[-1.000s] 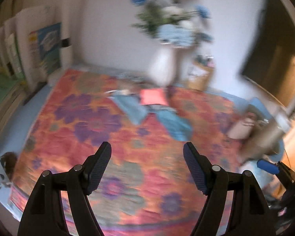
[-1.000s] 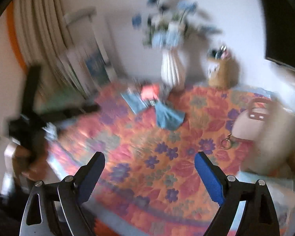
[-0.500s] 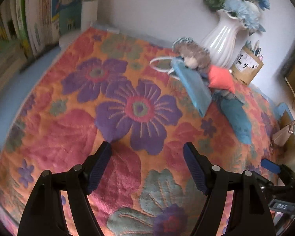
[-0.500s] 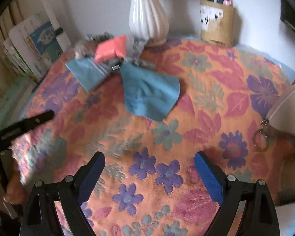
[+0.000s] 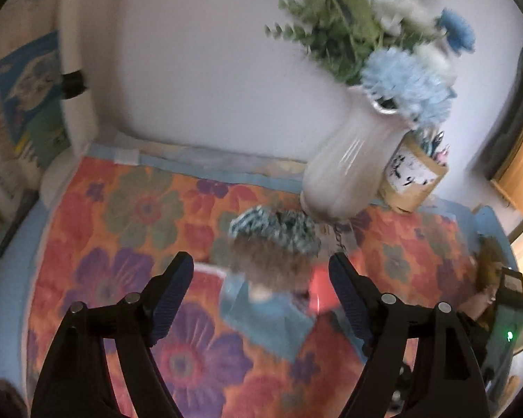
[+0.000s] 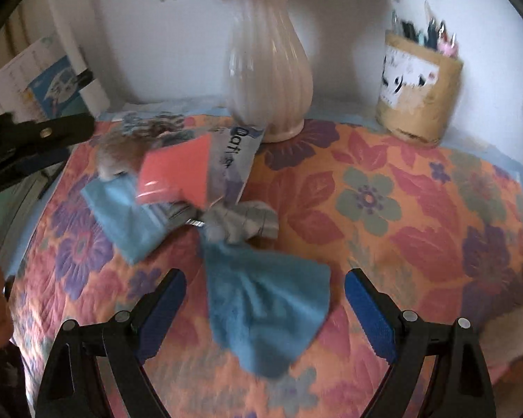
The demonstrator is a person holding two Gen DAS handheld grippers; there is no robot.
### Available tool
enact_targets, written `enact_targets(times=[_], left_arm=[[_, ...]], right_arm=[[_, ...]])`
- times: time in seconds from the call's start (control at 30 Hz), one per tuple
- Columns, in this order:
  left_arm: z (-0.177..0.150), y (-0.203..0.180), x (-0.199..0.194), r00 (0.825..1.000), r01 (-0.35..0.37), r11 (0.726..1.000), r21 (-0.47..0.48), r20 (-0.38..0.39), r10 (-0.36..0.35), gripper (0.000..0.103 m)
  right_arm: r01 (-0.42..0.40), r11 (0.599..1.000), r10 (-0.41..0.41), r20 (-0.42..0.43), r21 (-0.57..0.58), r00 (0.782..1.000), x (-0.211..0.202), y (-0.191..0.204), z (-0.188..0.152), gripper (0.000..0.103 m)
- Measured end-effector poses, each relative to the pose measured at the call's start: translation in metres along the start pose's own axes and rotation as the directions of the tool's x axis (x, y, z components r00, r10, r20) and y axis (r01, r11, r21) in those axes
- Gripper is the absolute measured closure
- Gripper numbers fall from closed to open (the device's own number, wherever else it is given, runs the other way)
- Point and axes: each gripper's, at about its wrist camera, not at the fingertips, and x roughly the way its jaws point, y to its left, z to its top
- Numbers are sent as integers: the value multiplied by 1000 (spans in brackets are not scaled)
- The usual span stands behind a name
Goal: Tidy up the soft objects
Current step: 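Grasp the brown fuzzy plush with plaid scrunchie with the left tool while the right tool grasps the teal cloth, then carry the fuzzy plush and teal cloth with both tools to the basket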
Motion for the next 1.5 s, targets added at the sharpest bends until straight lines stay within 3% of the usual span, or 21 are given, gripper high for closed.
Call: enact_targets(times=[0.17, 0.23, 0.27, 0.33, 0.37, 0.4, 0.43, 0.53, 0.6, 0.8, 0.9, 1.07, 1.1, 1.17, 1.2, 1.23, 1.3, 1.4, 1.5], left_arm=[[3, -10, 30, 998, -43, 998, 49, -44, 45, 30], [2, -5, 39, 997, -25, 999, 32, -66, 27, 54], [1, -3, 41, 997, -11, 1000, 20, -73, 12, 55], [-4, 1, 38, 999, 6, 1000, 8, -53, -5, 60], [-4, 1, 37, 999, 11, 1000, 8, -45, -11, 61], [-5, 2, 30, 1000, 19, 1000, 5, -25, -19, 61], [-7, 3, 22, 1000, 20, 1000, 3, -4, -20, 62], [-12, 6, -10, 998, 42, 999, -8, 52, -42, 62], [-18, 8, -33, 995, 61, 998, -8, 80, -60, 62], [-61, 8, -83, 989, 89, 996, 19, 112, -91, 62], [-92, 11, -93, 990, 107, 994, 19, 93, -109, 62], [-135, 14, -77, 993, 119, 993, 20, 16, -119, 62], [-142, 14, -71, 993, 118, 993, 15, 0, -118, 62], [-151, 14, -66, 994, 108, 994, 27, -1, -108, 62], [-154, 13, -63, 995, 104, 994, 35, -2, -104, 62], [-157, 12, -60, 995, 102, 994, 41, -6, -102, 61], [-159, 10, -57, 996, 92, 994, 54, -10, -92, 61], [-160, 10, -59, 995, 102, 993, 67, 10, -103, 61], [-162, 8, -57, 995, 98, 992, 78, 1, -98, 61]], right_arm=[[-1, 1000, 1, -19, -25, 1000, 20, 2, 2, 12], [3, 999, -4, -12, -48, 1000, 22, 7, 1, 13], [15, 998, -16, -10, -65, 1000, 22, 11, 1, 17], [62, 993, -61, 7, -100, 998, 21, 19, -1, 41], [29, 994, -28, 14, -102, 1000, 18, 21, -3, 52], [10, 995, -8, 20, -100, 1000, 15, 22, -4, 75], [-18, 995, 20, 21, -97, 1000, 12, 23, -5, 86], [-55, 995, 56, 7, -86, 998, 3, 24, -15, 91], [-141, 988, 141, -7, -59, 990, -8, 23, -26, 91], [-306, 949, 310, -40, 68, 950, -44, 19, -67, 91], [-343, 933, 350, -47, 109, 936, -57, 18, -85, 91], [-148, 989, 149, -48, 23, 988, -81, 18, -115, 89], [-135, 991, 136, -49, 23, 990, -79, 19, -118, 85], [-115, 993, 116, -53, 34, 992, -72, 15, -118, 69], [-95, 995, 98, -57, 42, 994, -69, 8, -122, 48], [-82, 996, 84, -54, 42, 995, -69, 6, -126, 40], [-70, 997, 71, -41, 26, 997, -71, 7, -134, 37], [-74, 997, 74, -9, 28, 997, -73, 9, -145, 18], [-32, 999, 31, 24, 42, 999, -72, 15, -147, 15]])
